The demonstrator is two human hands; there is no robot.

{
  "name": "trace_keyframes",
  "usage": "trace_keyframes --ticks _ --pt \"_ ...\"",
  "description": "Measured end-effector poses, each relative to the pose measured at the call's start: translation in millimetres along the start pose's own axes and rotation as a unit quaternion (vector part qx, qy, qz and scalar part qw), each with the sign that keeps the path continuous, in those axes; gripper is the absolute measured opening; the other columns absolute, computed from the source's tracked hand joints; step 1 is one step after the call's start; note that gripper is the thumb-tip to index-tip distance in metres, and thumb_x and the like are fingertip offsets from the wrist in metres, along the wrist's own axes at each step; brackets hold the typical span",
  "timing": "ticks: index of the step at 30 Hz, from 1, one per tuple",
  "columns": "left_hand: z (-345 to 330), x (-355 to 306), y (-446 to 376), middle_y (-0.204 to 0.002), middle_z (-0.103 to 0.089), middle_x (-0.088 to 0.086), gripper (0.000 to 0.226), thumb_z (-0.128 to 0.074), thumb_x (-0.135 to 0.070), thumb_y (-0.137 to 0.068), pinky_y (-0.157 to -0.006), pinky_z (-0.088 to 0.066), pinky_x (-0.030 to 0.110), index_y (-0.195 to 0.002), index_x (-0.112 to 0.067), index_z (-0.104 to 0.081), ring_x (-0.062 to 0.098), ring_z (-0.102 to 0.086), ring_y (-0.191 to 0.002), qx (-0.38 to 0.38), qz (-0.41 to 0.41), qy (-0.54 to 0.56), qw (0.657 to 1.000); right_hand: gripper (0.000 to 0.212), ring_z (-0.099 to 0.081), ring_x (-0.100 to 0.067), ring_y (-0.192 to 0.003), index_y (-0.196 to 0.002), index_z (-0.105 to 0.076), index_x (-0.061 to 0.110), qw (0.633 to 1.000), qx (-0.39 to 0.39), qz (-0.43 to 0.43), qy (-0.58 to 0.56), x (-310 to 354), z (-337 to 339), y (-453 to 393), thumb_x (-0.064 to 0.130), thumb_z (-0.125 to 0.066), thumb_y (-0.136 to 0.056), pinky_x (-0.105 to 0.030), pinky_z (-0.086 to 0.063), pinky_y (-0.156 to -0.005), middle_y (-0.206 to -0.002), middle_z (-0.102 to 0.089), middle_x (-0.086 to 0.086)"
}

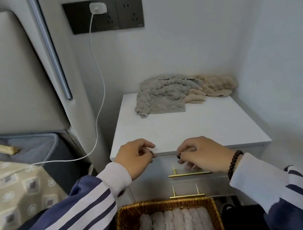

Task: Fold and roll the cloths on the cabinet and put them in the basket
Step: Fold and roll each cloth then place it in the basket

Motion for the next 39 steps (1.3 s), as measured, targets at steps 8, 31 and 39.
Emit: trace_keyframes --ticks 8,31,39 --pt "11.4 -26.5 -69.0 -0.106 -0.062 -0.010 0.027 -0.058 -0.007 -0.086 -0.076 -0.044 0.013 -0.109 -0.023 -0.061 0.005 -0.056 -0.087 -0.166 -0.096 -0.032 0.981 0.017 -0.069 -0.013 -0.065 -0.084 -0.067 0.015 0.976 -0.174 -0.014 -0.131 -4.9 23.9 -55.0 0.010 -0.050 -0.087 -0.020 -0.048 -0.054 -0.079 -0.071 0.001" --pt "31.2 -68.0 -96.2 -0.072 -0.059 -0.012 0.012 -0.062 -0.028 -0.090 -0.052 -0.039 0.008 -0.080 -0.025 -0.056 -0.005 -0.053 -0.059 -0.218 -0.186 0.035 0.957 0.078 -0.033 -0.012 -0.128 -0.144 -0.027 0.026 0.931 -0.324 0.153 0.071 8.1 25.8 -88.7 0.038 -0.071 -0.080 -0.027 -0.038 -0.103 -0.145 -0.023 0.006" --pt "60.8 -59.0 -44.4 -0.070 -0.068 -0.004 0.029 -0.076 -0.033 -0.068 -0.050 -0.048 0.017 -0.078 -0.014 -0.056 0.004 -0.057 -0.054 -0.201 -0.212 0.126 0.948 0.015 -0.058 -0.008 -0.095 -0.090 -0.068 0.012 0.896 -0.352 0.267 0.043 16.1 28.0 -59.8 0.022 -0.055 -0.091 -0.018 -0.044 -0.085 -0.102 -0.065 0.003"
Point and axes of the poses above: each hand's wrist, its own y-axis away from the middle knuckle, its own z-axis out of the back of the hand, x = y × z, the point moved 5 cm from there along -y, towards the middle knuckle
